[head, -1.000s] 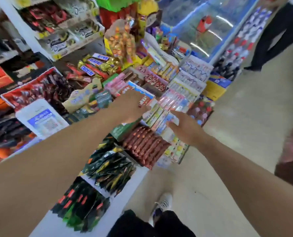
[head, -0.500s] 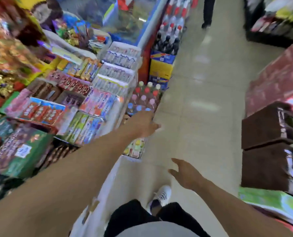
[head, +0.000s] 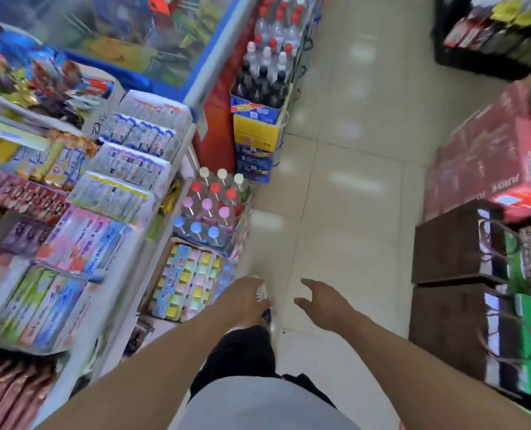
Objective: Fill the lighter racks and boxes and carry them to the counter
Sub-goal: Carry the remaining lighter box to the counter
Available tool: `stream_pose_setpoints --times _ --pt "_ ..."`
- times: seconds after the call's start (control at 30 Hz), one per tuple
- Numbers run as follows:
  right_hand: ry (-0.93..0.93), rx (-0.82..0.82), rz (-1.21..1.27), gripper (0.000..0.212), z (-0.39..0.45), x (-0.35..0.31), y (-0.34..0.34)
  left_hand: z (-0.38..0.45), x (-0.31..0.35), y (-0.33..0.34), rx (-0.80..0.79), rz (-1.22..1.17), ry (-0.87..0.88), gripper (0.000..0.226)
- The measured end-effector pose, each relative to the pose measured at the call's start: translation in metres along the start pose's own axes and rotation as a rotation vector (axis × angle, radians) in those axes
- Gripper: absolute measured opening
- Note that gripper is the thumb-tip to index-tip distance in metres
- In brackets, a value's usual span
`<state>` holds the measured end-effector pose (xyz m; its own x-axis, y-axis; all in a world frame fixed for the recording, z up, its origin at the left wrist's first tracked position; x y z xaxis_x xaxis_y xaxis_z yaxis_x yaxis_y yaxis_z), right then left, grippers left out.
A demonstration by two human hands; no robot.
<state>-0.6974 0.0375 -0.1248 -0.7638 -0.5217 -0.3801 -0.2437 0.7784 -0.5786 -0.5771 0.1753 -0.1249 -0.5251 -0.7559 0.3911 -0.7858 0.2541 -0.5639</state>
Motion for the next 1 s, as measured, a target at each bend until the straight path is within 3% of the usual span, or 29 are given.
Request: stream_pose_setpoints --times 0.33,0.5,0.57,0.77,1.0 --pt "-0.03 -0.084 -0.058 0.075 0.131 -0.01 -0.153 0.144 0.052 -0.176 0.157 -0.05 -0.026 0.068" --pt "0.006 -0.242 -0.043 0.108 0.179 0.0 -0.195 0.218 0.071 -0.264 0.242 -0.01 -0.054 0.094" --pt "0.011 -0.269 -0.081 0.12 0.213 0.011 -0.212 0.245 0.079 -0.293 0.272 -0.007 -0.071 0.092" --pt "-0.132 -0.311 -0.225 0.101 0.293 -0.011 -0.308 0.28 0.104 -0.348 0.317 -0.174 -0.193 0.068" --pt "-0.27 -0.332 -0.408 0.086 0.36 -0.101 -0.405 0.299 0.099 -0.357 0.379 -0.445 -0.344 0.07"
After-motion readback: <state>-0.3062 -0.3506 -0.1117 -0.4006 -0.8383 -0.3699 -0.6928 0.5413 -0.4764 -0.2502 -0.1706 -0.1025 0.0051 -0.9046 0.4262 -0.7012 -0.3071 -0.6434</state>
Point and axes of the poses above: each hand's wrist, its own z-axis towards the middle knuckle, its own y-axis out of the palm, x = y × z, the point moved 10 cm from there along z, towards the middle knuckle, and after that the axes turned 2 degrees about z, right-handed, at the moved point
